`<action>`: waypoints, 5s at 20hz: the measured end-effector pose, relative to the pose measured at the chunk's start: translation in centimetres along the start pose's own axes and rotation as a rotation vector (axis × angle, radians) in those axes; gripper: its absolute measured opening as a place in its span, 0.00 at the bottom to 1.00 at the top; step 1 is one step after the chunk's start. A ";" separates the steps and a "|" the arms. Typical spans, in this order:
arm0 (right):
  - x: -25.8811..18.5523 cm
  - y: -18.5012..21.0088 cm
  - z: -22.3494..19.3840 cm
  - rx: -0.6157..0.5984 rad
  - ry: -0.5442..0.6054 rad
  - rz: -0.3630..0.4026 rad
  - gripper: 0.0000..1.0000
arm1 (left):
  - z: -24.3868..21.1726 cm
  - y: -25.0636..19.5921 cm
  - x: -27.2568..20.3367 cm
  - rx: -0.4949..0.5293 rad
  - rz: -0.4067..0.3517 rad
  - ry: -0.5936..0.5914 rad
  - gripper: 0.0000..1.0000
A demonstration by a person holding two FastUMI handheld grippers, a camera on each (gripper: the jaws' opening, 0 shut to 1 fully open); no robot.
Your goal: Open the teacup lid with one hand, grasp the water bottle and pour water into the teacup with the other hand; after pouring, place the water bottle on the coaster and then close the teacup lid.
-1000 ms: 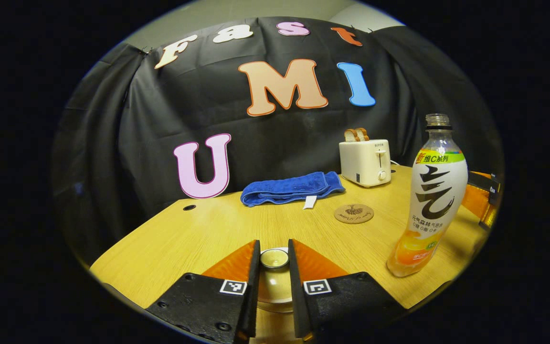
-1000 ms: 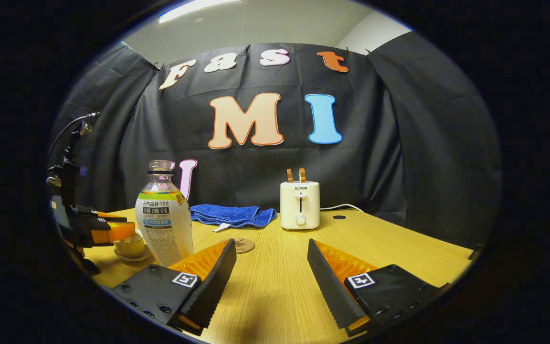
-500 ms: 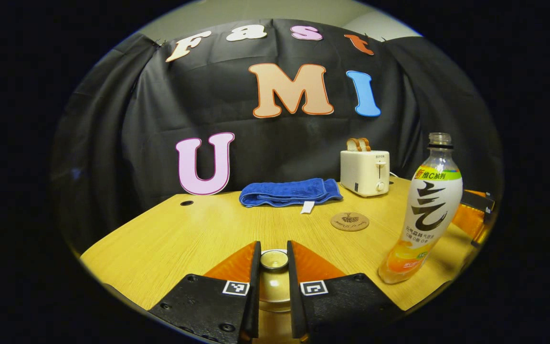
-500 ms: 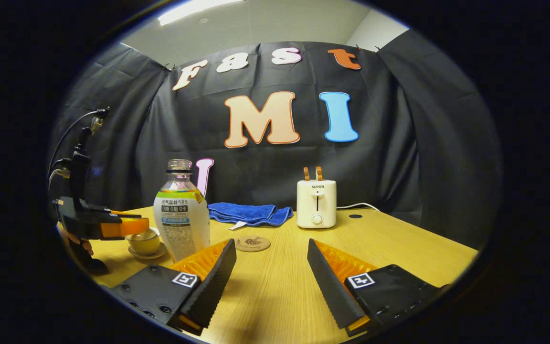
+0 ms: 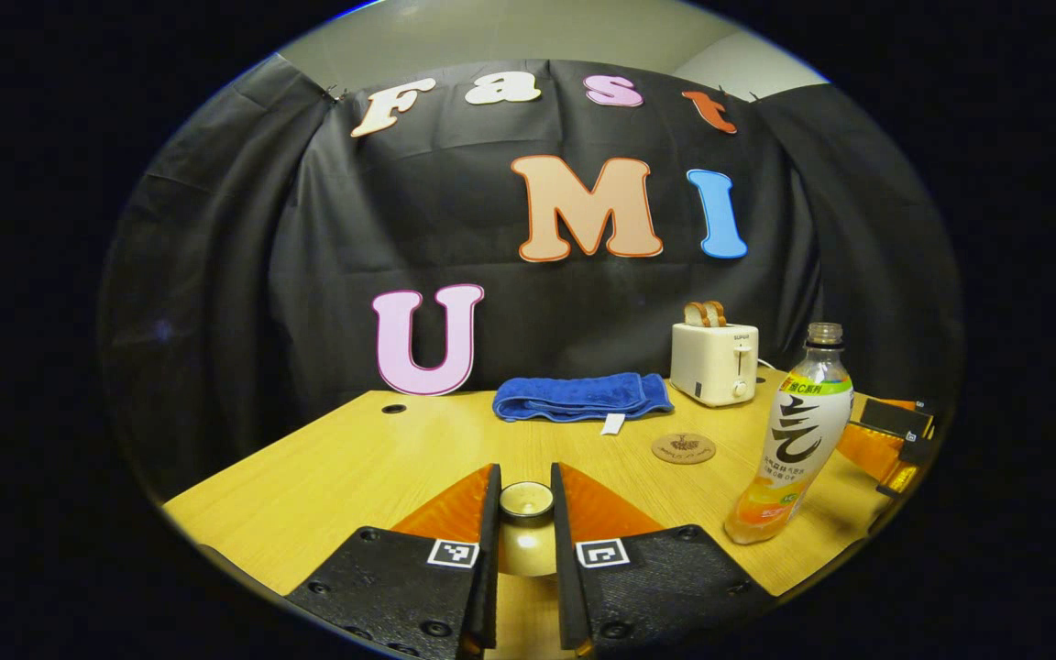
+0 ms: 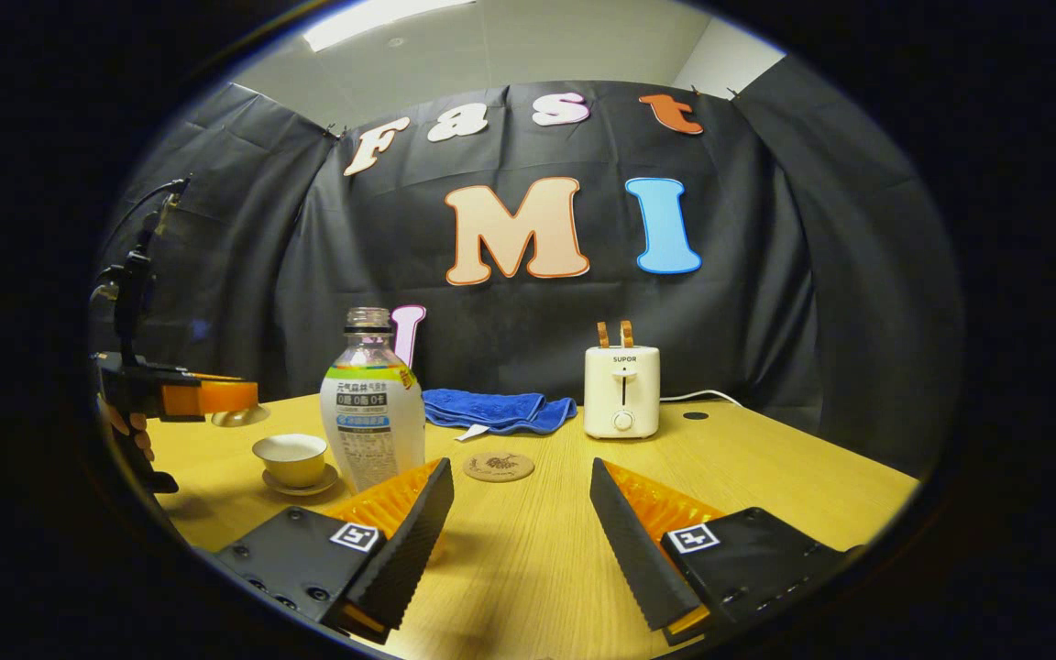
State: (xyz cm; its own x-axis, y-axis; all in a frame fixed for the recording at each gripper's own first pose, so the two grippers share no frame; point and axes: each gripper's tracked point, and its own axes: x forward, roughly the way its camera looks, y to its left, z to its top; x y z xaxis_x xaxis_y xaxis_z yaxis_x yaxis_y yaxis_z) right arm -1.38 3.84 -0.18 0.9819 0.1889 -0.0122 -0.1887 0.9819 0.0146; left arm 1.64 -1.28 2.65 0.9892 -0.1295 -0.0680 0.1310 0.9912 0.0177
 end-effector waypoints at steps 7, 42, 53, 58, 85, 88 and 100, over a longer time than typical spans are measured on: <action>-1.9 4.3 0.6 -0.008 -0.006 0.090 0.94 | 0.1 2.0 -1.4 -0.020 0.031 -0.004 0.24; 6.3 10.9 1.6 -0.414 0.057 0.179 0.71 | 1.1 5.7 -2.1 -0.112 0.058 -0.013 0.24; 9.0 12.3 -0.8 -0.822 0.079 0.186 0.70 | 2.6 8.6 -2.9 -0.143 0.105 -0.048 0.24; 9.4 12.4 -2.7 -1.063 0.083 0.183 0.70 | 3.2 8.5 -3.1 -0.154 0.099 -0.062 0.24; 8.8 14.5 -3.4 -1.797 -0.050 0.200 0.70 | 3.9 9.2 -3.6 -0.183 0.099 -0.077 0.24; 9.1 14.6 -3.0 -1.849 -0.049 0.210 0.70 | 4.0 9.4 -3.8 -0.190 0.099 -0.079 0.24; 9.3 15.8 -1.5 -2.056 -0.126 0.226 0.70 | 4.2 9.6 -3.9 -0.208 0.095 -0.083 0.24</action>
State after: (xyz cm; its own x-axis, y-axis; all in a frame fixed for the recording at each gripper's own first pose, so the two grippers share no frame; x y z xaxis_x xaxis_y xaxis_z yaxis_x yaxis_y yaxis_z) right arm 4.73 21.16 -1.60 0.9227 0.3675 -0.1165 0.0701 -0.4571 -0.8867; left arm -0.71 8.59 7.26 0.9996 -0.0284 0.0066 0.0291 0.9821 -0.1860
